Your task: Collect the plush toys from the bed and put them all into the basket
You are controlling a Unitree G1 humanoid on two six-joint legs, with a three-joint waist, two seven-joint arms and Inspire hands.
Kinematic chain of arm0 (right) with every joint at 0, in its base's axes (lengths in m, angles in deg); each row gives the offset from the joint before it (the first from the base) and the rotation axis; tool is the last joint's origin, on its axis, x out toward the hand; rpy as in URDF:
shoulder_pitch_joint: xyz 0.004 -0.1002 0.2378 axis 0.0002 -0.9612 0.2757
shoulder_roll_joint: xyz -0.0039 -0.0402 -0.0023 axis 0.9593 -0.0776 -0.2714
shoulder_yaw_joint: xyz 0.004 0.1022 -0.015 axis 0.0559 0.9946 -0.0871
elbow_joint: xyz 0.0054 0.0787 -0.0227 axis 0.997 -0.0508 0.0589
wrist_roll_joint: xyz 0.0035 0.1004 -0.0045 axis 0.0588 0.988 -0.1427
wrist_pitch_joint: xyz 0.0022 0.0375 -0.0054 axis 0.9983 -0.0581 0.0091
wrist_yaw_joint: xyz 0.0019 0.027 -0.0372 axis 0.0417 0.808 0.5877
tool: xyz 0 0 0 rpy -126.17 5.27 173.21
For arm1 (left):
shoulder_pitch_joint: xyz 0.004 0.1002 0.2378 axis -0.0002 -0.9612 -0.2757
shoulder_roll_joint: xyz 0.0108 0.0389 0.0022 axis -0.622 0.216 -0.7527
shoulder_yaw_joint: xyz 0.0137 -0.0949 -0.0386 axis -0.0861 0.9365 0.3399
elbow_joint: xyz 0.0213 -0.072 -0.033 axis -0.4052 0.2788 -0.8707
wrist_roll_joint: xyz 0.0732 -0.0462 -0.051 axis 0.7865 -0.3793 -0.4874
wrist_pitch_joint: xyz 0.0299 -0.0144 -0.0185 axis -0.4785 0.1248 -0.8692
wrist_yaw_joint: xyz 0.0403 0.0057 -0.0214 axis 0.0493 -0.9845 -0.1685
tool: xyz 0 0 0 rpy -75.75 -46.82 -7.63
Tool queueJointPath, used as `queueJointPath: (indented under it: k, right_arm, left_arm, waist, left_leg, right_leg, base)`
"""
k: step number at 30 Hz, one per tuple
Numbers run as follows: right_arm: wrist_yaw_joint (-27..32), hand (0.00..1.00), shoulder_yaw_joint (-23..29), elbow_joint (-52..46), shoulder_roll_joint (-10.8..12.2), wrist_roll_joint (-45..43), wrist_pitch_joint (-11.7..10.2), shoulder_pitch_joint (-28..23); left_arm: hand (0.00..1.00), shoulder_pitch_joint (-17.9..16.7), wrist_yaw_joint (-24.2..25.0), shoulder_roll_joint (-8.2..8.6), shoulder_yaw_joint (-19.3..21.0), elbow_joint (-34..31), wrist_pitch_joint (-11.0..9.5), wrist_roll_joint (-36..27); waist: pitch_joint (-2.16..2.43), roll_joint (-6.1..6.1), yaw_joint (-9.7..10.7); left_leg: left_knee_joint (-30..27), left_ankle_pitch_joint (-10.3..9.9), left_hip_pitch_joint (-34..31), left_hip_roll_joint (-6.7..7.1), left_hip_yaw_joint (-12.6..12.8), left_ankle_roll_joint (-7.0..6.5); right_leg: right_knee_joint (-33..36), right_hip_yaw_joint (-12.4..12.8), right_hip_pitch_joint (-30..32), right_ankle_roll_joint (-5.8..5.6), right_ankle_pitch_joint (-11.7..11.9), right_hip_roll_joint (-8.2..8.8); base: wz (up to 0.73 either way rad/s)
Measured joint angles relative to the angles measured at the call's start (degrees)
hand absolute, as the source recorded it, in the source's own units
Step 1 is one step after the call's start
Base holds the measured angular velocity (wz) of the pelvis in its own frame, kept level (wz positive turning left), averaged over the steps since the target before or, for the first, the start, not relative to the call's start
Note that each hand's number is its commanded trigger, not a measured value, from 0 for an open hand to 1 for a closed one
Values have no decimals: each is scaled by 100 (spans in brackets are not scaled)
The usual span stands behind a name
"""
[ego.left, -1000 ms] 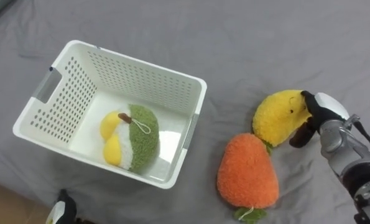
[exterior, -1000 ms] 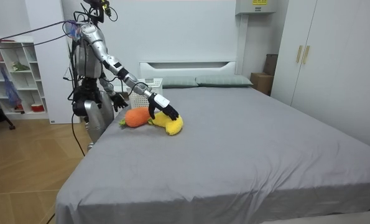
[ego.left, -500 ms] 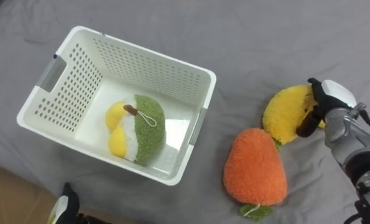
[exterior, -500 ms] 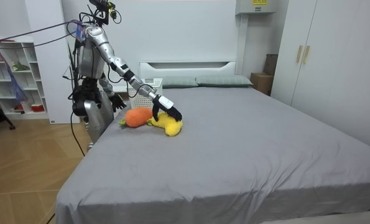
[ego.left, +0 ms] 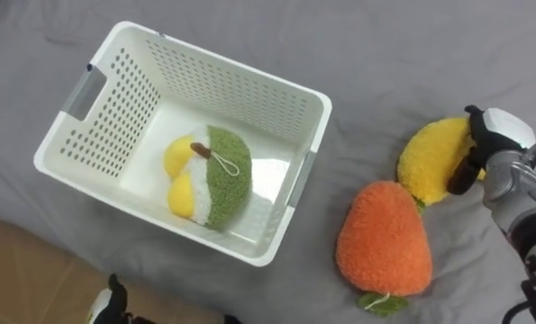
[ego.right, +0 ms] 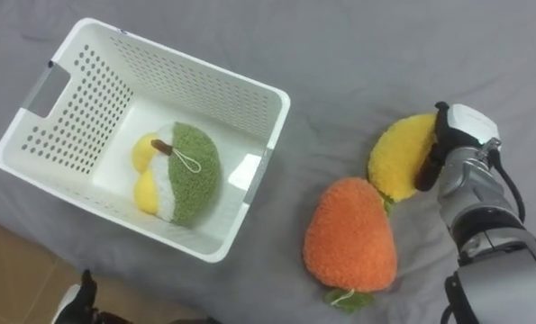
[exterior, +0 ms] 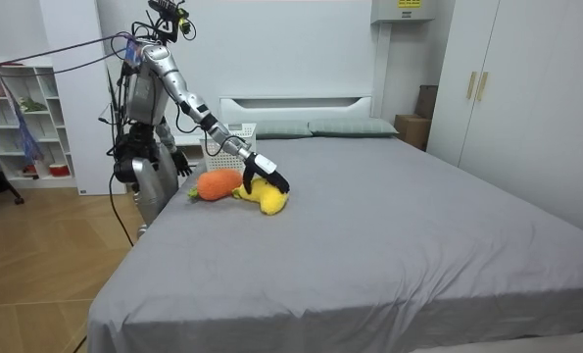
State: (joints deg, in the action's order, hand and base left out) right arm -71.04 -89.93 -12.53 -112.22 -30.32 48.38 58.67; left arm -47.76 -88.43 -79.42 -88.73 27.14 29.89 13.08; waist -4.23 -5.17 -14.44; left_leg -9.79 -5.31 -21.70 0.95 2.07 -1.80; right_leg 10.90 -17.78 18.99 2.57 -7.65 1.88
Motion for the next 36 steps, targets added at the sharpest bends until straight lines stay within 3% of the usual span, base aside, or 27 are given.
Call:
queueJointPath:
  k: [3, 7, 16, 29, 33, 35, 36]
  right_arm:
    - [132, 100, 0, 82, -33, -17, 2, 10]
    - [340, 100, -163, 75, -164, -177, 41, 115]
    - [382, 100, -216, 104, -181, -226, 124, 132]
    - [224, 100, -199, 102, -217, 361, 88, 86]
    - [144, 100, -161, 20, -212, 617, -18, 7]
    - [25, 100, 202, -184, -175, 672, -89, -21]
    - [7, 100, 288, -225, -176, 681, -115, -33]
  left_arm:
    - [0, 59, 91, -1, -41, 71, 51, -125]
    - [0, 145, 91, -1, -87, 70, 75, -153]
    - [0, 157, 85, -4, -162, 81, 106, -151]
    - [0, 178, 5, -2, -168, -21, 42, -316]
    - [0, 177, -30, -2, -118, 11, -9, -314]
    - [0, 183, -15, -1, -16, 103, -35, -301]
    - [0, 178, -15, -1, 30, 112, -33, -295]
  waist:
    - [-34, 63, -6]
    - [-38, 119, -11]
    - [-26, 214, -20]
    - [-10, 201, 22]
    - [6, 208, 35]
    - [78, 204, 186]
    - [85, 199, 204]
  left_leg:
    - [-48, 0, -84, 2, -35, -1]
    - [-119, 2, -259, -8, -55, 1]
    - [-161, 2, -268, -11, -58, 1]
    - [-250, 13, -197, -4, -41, -10]
    - [-252, 13, -11, -5, -18, -10]
    - [-282, 17, 22, -6, -20, -16]
    - [-283, 17, 56, -7, -13, -16]
  right_leg:
    - [2, -29, 44, 0, 0, 4]
    - [92, -60, 217, 0, 0, 10]
    - [133, -66, 226, 1, 0, 18]
    - [291, -42, 192, 1, 0, 53]
    - [288, 7, 29, 1, 0, 52]
    - [297, 1, -21, 1, 0, 53]
    - [304, 6, -50, 1, 0, 54]
  base:
    - [7]
    - [2]
    - [0]
    - [-1]
    - [-3]
    - [0]
    - [-4]
